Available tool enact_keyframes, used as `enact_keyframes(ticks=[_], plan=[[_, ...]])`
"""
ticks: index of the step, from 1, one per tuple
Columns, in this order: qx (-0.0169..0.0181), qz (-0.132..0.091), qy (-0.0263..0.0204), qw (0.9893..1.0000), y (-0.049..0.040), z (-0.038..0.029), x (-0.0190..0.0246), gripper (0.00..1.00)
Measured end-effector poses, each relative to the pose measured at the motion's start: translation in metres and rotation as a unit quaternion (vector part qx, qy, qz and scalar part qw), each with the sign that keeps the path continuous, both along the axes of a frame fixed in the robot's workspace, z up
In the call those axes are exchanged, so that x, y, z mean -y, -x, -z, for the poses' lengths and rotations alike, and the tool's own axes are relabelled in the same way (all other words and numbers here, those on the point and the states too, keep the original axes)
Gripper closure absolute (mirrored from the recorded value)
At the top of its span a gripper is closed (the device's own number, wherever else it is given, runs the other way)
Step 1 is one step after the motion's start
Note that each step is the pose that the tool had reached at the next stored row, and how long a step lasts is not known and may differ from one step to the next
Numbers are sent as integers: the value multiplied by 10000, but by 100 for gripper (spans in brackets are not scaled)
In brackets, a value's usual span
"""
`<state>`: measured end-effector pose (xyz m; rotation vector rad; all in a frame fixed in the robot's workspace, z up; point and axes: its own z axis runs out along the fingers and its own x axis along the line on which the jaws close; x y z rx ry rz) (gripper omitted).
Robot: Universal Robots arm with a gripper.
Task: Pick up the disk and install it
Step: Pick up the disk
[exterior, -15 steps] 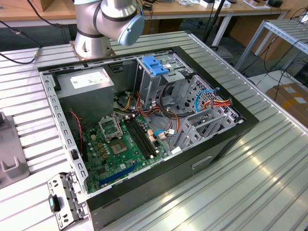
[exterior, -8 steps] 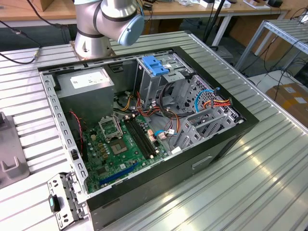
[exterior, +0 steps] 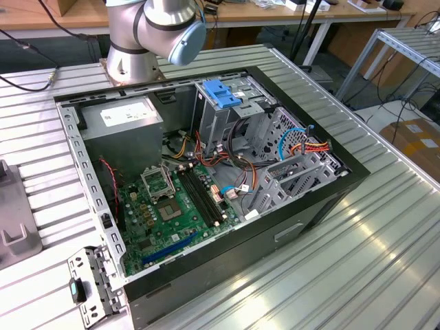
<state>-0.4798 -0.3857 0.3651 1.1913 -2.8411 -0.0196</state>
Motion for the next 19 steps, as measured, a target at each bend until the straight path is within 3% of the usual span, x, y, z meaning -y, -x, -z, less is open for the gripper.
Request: enact_keyframes(ticks=[9,19], plan=[[0,-326,0,9995,0,0,0,90],[0,-613,0,9981,0,0,0,90]])
